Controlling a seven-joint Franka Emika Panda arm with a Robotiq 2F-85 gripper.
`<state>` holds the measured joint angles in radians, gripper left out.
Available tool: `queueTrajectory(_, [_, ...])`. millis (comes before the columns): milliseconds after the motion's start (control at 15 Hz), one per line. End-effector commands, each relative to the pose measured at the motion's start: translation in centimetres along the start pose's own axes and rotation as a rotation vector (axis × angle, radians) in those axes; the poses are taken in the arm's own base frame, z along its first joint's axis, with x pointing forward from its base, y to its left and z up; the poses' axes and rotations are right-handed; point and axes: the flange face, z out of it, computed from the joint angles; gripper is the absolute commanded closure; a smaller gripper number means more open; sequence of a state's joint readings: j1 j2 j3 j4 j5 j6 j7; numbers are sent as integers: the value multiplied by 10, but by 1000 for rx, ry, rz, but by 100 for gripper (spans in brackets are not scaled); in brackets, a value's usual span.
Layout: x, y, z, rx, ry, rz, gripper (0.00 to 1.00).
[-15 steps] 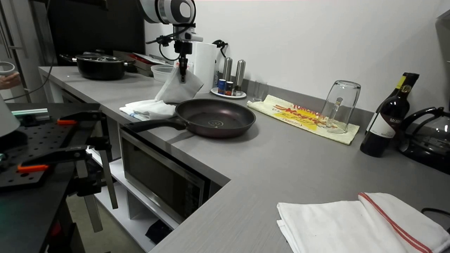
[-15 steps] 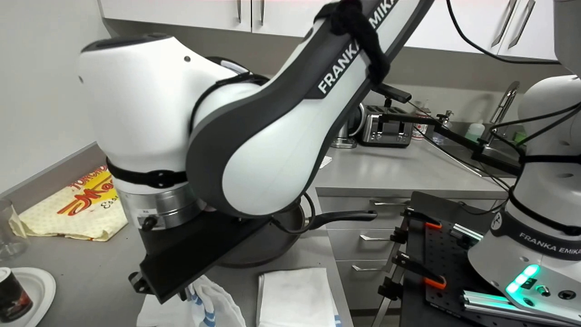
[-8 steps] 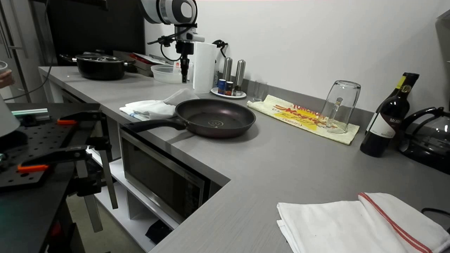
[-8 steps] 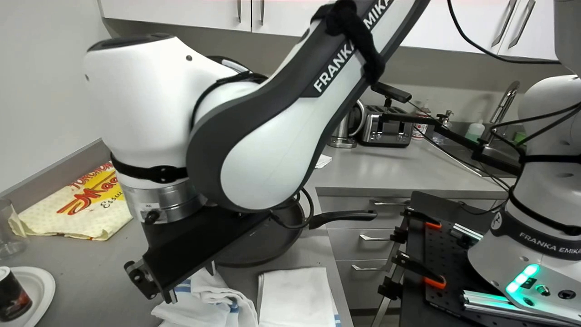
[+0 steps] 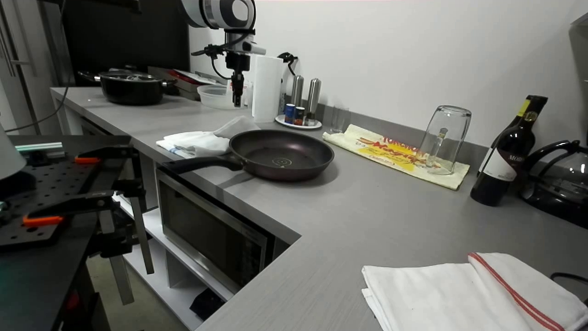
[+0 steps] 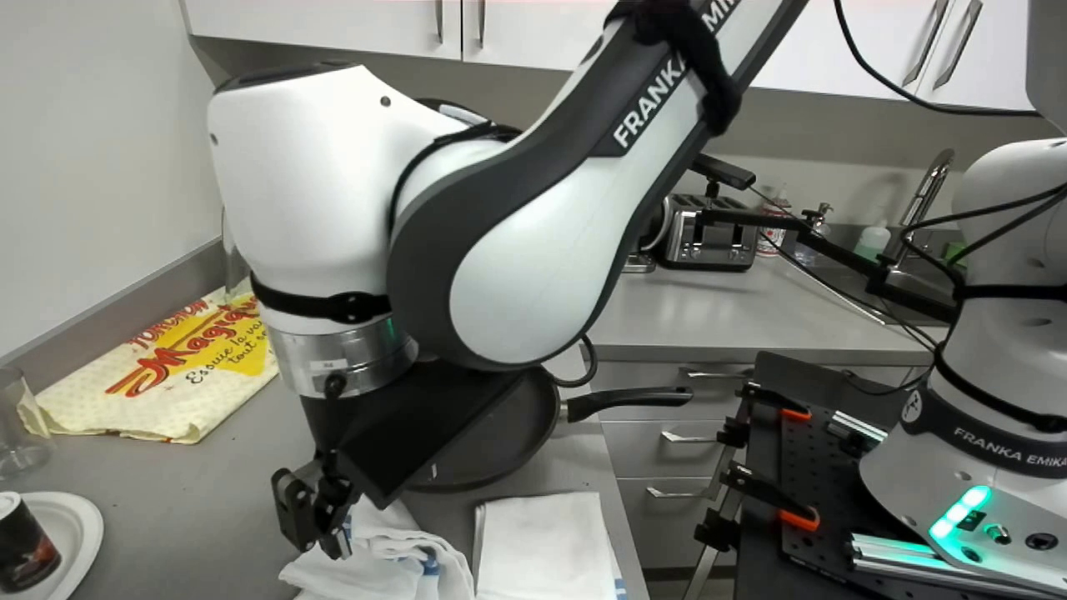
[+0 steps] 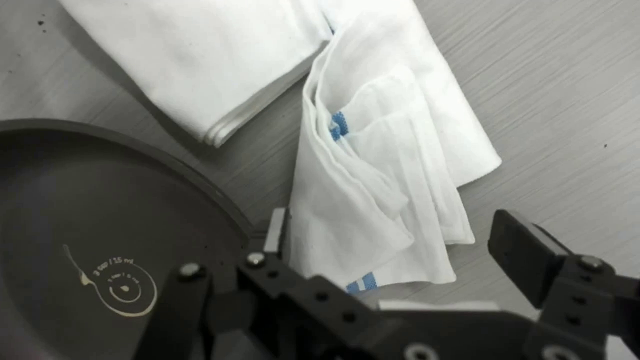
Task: Use the towel to wipe the pan
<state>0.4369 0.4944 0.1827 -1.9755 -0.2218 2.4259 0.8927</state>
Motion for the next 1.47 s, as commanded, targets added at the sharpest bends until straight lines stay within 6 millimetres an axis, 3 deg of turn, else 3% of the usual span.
queueTrajectory(0, [-16,35,-48,33,-6,-146,0])
queueTrajectory(400, [-25,114,-128,56,-3,-381,0])
queueTrajectory(667, [-66,154,-185,24,-57,-561,0])
queueTrajectory(1067, [-150,193,-265,-52,-116,-612,0])
queueTrajectory(1133, [-120,181,-250,-60,-117,-589,0])
queueTrajectory(1267, [-141,188,-268,-71,-102,-595,0])
queueTrajectory(1400, [-148,192,-270,-73,-93,-595,0])
